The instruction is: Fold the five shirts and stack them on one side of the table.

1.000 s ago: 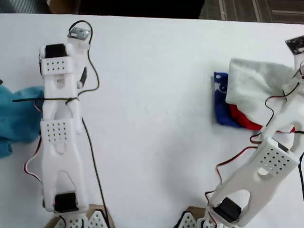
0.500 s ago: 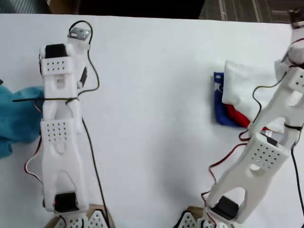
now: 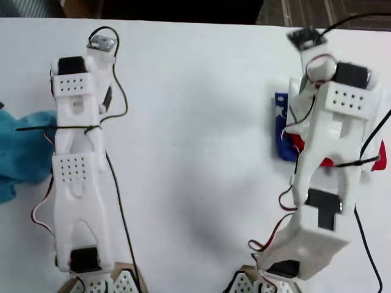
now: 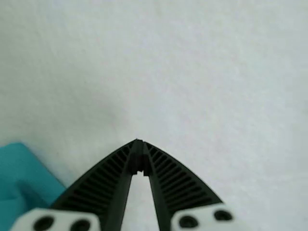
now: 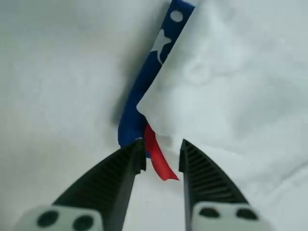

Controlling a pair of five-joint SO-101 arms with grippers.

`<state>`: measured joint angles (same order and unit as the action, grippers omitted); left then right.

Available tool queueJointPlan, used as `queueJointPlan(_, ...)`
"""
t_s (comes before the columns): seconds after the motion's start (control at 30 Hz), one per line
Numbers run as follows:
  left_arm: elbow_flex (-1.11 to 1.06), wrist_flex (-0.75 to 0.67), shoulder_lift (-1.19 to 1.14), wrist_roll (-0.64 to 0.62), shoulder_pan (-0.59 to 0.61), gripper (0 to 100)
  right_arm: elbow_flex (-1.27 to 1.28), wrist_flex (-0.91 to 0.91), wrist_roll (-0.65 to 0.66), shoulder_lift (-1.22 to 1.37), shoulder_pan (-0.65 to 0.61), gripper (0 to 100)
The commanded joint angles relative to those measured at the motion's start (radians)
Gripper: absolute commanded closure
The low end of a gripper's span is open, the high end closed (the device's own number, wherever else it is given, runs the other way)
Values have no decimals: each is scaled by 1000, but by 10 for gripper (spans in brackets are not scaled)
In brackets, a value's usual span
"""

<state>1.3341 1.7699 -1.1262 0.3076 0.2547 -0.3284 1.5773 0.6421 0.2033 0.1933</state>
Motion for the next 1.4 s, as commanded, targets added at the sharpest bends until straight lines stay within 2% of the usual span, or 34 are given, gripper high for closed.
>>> queueJointPlan(0.0, 13, 11, 21, 11, 25, 973, 273, -185, 2, -110, 5, 879)
queueJointPlan(0.13, 13, 12, 23, 11, 64, 973, 514, -340, 2, -151, 7, 879)
queueJointPlan(0.3, 13, 12, 23, 12, 101, 973, 681, -398, 2, -246, -24, 879)
queueJointPlan(0.6, 13, 14, 23, 12, 100, 973, 735, -380, 2, -515, -25, 878)
queueJointPlan(0.8, 13, 14, 23, 11, 124, 973, 848, -315, -9, -562, -24, 878)
queueJointPlan(1.07, 13, 14, 23, 11, 161, 973, 1143, -599, 2, -562, 50, 878)
queueJointPlan(1.37, 13, 14, 23, 8, 166, 973, 1105, -621, -3, -573, 76, 878)
